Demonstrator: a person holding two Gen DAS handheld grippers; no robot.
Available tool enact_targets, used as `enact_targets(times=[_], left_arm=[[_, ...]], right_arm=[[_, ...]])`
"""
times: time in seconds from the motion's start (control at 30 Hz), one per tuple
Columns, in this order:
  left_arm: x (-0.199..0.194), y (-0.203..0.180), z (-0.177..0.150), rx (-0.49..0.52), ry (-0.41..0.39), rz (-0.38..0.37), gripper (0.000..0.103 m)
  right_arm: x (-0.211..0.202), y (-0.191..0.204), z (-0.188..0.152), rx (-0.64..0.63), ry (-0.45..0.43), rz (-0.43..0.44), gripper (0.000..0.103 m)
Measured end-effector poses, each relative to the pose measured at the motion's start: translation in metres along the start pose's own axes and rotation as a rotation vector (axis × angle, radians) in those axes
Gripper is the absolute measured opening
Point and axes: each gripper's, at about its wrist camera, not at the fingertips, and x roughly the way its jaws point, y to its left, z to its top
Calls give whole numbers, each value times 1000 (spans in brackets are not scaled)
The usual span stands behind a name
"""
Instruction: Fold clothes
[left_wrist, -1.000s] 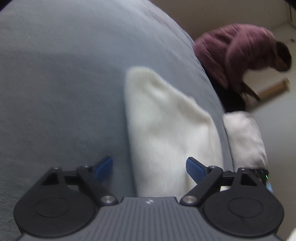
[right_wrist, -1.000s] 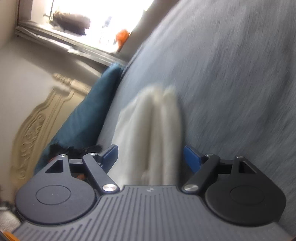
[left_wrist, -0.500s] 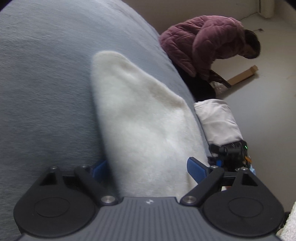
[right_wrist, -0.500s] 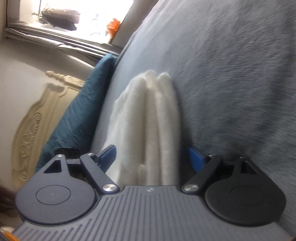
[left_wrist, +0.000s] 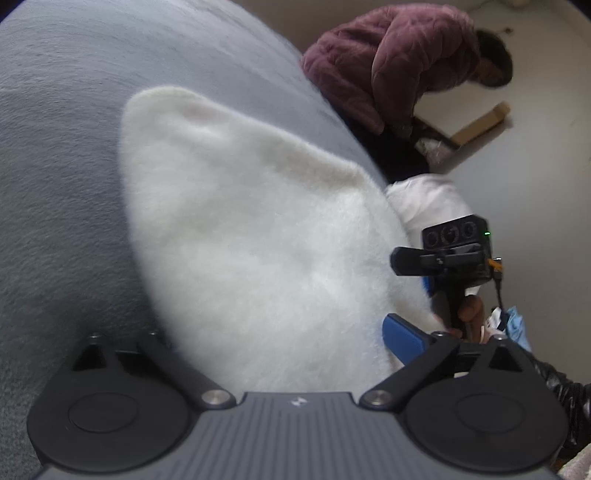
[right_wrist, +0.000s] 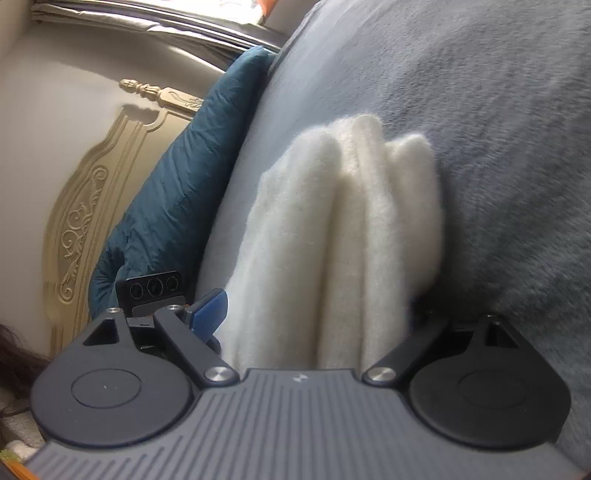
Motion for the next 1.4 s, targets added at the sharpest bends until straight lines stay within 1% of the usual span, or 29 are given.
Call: enact_targets(times=[0.03,0.07,0.1,0.13,0.17,0.2,0.23,0.33,0.43,0.5,0.57,0.63,0.73,0.8,0.9,0.97,1.07,1.13,1.33,1.4], left_arm=[[0,-1,2,-1,26,6,98],[0,-1,7,-29,59,4,97],[0,-1,12,-58,91,1,95],[0,-2,17,-84,117,9,93],[0,-5,22,-97,140,26,90],[0,-11,25,-89,163,50,87],[0,-19,29,-65,186,80,85],[-3,-49,40,14,259,151,78],[-14,-78,53,54,276,200,76],[-28,-100,62,73,242,211,75],[-42,-120,68,88,189,209,73],[-53,-140,74,103,133,200,71],[-60,-165,73,116,30,157,71],[-63,-173,70,86,-33,108,71],[-63,-179,64,63,-94,30,71],[-60,-182,61,82,-102,-20,71],[-55,-186,51,126,-107,-106,71],[-52,-188,41,92,-100,-138,71],[-43,-218,23,153,-55,-192,71],[-41,-234,22,234,-62,-229,71]], right_arm=[[1,2,-1,-7,-12,4,87],[0,4,-5,-12,-22,12,82],[-1,5,-6,4,-35,41,75],[-2,3,-9,42,-59,84,71],[-2,2,-11,68,-82,109,62],[-3,1,-14,91,-106,129,60],[-3,1,-17,114,-129,149,60],[-3,20,-21,72,-157,117,57],[-8,40,-26,45,-205,112,55],[-18,50,-29,32,-270,137,53],[-31,57,-32,28,-343,168,52],[-45,71,-32,-8,-388,151,51],[-71,102,-30,-116,-436,81,50],[-87,123,-31,-186,-477,41,50],[-108,147,-36,-269,-538,-27,50],[-120,156,-40,-300,-570,-59,50],[-141,164,-49,-325,-582,-106,50],[-149,165,-51,-302,-579,-122,50],[-163,184,-68,-158,-567,-211,50],[-175,192,-77,-163,-587,-240,50]])
